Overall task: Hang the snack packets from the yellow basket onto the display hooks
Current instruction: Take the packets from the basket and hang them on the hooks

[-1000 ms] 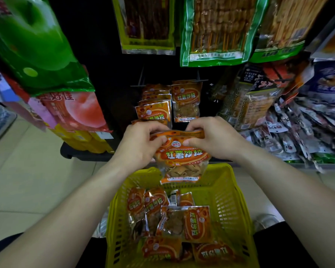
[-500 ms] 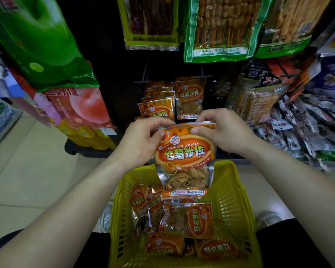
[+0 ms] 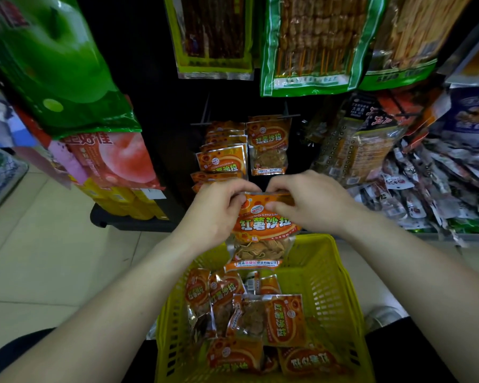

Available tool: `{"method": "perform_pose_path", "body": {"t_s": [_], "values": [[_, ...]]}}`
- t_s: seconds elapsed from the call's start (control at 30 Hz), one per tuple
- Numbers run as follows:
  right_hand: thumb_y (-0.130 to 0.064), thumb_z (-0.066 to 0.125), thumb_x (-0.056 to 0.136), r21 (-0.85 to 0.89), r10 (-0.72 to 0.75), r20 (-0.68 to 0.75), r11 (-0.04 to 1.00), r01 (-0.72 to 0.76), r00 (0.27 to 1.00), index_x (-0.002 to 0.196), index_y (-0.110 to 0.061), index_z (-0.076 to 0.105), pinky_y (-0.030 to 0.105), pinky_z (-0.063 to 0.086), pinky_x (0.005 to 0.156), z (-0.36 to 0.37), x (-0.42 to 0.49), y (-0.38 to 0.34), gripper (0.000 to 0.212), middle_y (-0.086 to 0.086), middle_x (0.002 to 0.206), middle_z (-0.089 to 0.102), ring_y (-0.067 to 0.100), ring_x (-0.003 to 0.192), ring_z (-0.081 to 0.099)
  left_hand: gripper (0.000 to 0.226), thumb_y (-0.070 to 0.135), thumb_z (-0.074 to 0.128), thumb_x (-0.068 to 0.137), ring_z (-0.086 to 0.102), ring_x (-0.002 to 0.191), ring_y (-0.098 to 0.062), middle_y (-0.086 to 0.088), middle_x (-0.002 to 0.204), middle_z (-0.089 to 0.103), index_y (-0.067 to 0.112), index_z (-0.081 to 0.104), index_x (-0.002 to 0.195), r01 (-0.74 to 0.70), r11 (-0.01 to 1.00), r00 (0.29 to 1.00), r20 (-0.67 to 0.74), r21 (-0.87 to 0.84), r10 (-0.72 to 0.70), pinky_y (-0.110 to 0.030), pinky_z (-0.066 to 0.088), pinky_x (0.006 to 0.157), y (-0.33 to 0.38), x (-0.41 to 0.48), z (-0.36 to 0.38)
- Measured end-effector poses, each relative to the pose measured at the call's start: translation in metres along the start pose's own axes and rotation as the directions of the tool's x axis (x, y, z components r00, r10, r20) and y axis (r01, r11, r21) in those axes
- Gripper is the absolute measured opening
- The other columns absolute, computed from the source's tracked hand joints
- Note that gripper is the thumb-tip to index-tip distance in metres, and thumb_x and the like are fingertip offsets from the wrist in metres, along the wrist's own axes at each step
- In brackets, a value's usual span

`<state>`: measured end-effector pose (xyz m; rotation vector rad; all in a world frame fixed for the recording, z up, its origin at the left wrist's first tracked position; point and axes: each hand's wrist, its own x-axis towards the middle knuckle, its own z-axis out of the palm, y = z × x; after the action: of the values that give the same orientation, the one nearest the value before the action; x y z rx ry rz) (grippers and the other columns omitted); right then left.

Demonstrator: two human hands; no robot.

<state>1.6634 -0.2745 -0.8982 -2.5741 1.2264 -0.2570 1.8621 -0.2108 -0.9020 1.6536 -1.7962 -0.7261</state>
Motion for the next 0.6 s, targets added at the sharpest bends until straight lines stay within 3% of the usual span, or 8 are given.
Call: {"method": "perform_pose_path", "body": {"t_s": [0.2,0.4,0.6], "values": [[-0.05,0.057,0.093,0.007,0.059,-0.018,0.998,-0.059,0.998,0.104,-0.039,0.064,0.036,0.05,0.072,0.001,-0.001,-0.005,0.017,-0.01,0.098,0.071,0.021,0.097,0.064,0.032,0.013,0.058,0.099,0.066,0.098,0.0,0.015,0.098,0.072,0.039,0.052,0.116,0.018,0.999,0.999,-0.035,-0.045,-0.02,-0.033,0.057,0.087,-0.001,0.003,0.002],[-0.047,0.058,0.094,-0.001,0.181,-0.123,0.983,-0.183,0.976,0.104,-0.034,0.067,0.038,0.052,0.069,-0.031,0.017,0.033,0.019,-0.005,0.094,0.071,0.028,0.094,0.066,0.038,0.027,0.068,0.093,0.063,0.104,-0.007,0.014,0.116,0.062,0.029,0.053,0.128,0.155,0.986,0.986,-0.06,-0.055,-0.158,-0.031,0.053,0.092,-0.012,0.008,-0.004],[-0.046,0.055,0.096,-0.063,0.262,-0.142,0.96,-0.273,0.954,0.114,-0.035,0.066,0.04,0.048,0.074,-0.002,0.064,0.075,0.023,0.006,0.108,0.07,0.036,0.103,0.063,0.043,0.03,0.067,0.092,0.063,0.111,-0.017,0.002,0.13,0.063,0.026,0.056,0.133,0.246,0.967,0.962,0.105,0.061,-0.251,-0.038,0.051,0.097,-0.039,0.037,0.051]]}}
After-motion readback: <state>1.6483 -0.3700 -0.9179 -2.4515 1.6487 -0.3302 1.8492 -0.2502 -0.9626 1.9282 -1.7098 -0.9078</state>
